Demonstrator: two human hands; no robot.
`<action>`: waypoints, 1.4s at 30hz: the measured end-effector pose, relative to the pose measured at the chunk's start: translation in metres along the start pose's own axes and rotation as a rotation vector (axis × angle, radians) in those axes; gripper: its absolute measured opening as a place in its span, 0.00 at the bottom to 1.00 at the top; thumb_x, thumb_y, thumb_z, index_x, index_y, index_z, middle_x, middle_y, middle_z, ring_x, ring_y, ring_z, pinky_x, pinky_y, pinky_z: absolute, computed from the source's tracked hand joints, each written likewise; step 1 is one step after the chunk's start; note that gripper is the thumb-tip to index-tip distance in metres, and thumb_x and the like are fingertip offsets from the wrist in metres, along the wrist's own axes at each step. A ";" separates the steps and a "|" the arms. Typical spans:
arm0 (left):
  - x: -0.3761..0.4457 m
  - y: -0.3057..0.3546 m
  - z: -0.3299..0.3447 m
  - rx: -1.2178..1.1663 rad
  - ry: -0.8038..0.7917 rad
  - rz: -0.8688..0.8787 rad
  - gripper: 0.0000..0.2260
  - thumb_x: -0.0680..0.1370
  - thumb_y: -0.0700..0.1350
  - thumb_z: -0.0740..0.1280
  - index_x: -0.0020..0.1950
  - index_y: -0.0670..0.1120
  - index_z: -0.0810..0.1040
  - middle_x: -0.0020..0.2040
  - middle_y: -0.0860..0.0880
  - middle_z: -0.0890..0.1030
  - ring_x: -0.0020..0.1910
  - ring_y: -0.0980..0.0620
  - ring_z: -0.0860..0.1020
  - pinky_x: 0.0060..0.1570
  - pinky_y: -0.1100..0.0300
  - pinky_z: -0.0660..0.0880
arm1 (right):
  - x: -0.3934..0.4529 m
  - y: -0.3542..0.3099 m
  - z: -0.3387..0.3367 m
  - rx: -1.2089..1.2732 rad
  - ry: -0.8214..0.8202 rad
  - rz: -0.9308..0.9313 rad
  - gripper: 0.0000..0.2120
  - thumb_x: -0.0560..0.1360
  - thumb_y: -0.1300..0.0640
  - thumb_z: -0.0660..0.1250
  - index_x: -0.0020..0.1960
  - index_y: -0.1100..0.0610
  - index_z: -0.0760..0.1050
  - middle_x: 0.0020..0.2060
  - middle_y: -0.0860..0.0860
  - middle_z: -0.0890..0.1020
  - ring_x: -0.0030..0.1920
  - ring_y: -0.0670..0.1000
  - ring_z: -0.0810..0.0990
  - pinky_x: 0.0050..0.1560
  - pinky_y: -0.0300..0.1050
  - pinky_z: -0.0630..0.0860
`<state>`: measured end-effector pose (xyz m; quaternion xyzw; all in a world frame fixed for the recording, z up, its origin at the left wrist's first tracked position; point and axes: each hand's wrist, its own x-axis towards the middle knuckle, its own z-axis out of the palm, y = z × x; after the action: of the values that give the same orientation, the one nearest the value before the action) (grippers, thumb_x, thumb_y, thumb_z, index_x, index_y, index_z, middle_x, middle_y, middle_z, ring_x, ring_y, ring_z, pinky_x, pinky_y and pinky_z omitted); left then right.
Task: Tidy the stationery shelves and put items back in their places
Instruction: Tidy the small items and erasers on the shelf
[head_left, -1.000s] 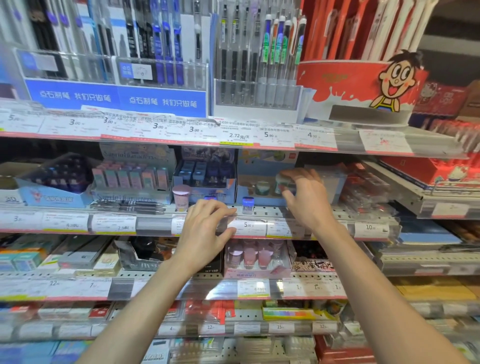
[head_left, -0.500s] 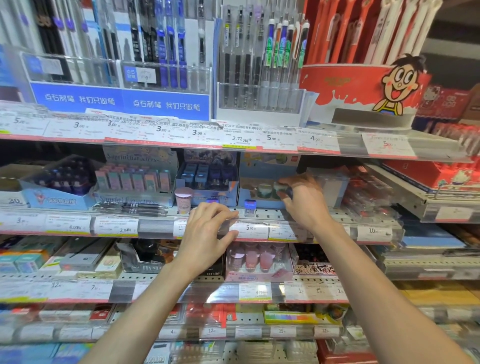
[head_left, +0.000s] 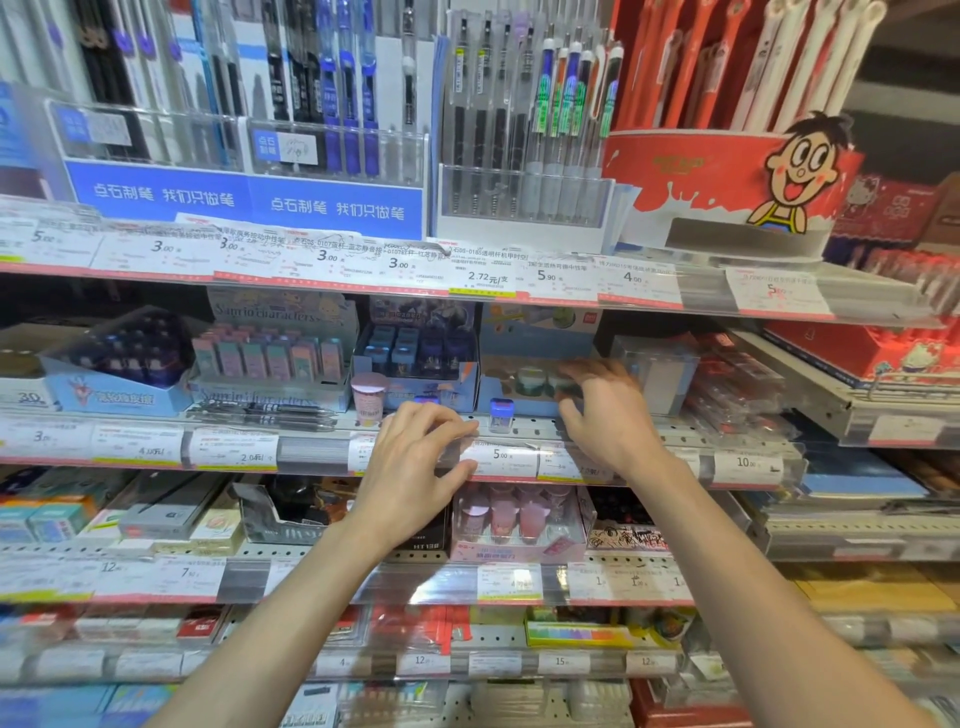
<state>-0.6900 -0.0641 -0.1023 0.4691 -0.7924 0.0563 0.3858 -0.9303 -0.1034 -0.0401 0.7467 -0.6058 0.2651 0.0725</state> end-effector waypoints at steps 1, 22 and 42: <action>0.000 0.000 -0.001 0.000 0.000 0.006 0.18 0.74 0.50 0.73 0.63 0.49 0.79 0.56 0.55 0.77 0.58 0.52 0.70 0.58 0.57 0.68 | -0.001 -0.001 -0.001 0.006 0.020 -0.005 0.20 0.77 0.57 0.63 0.69 0.53 0.74 0.66 0.51 0.78 0.68 0.56 0.69 0.71 0.54 0.66; -0.020 -0.044 -0.041 0.076 0.103 -0.119 0.15 0.73 0.51 0.74 0.57 0.48 0.81 0.52 0.54 0.77 0.55 0.54 0.72 0.49 0.60 0.73 | 0.000 -0.047 0.010 0.131 -0.116 -0.168 0.10 0.78 0.51 0.67 0.58 0.49 0.81 0.53 0.44 0.84 0.51 0.46 0.78 0.56 0.46 0.75; -0.016 -0.049 -0.040 -0.006 0.108 -0.120 0.13 0.71 0.50 0.76 0.53 0.47 0.83 0.49 0.54 0.77 0.51 0.53 0.72 0.51 0.63 0.70 | 0.056 -0.106 0.043 0.273 0.026 -0.211 0.08 0.77 0.54 0.68 0.55 0.51 0.83 0.52 0.48 0.84 0.55 0.54 0.78 0.59 0.52 0.75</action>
<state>-0.6246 -0.0622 -0.0986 0.5106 -0.7412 0.0558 0.4322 -0.8096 -0.1432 -0.0267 0.8056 -0.4814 0.3453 0.0057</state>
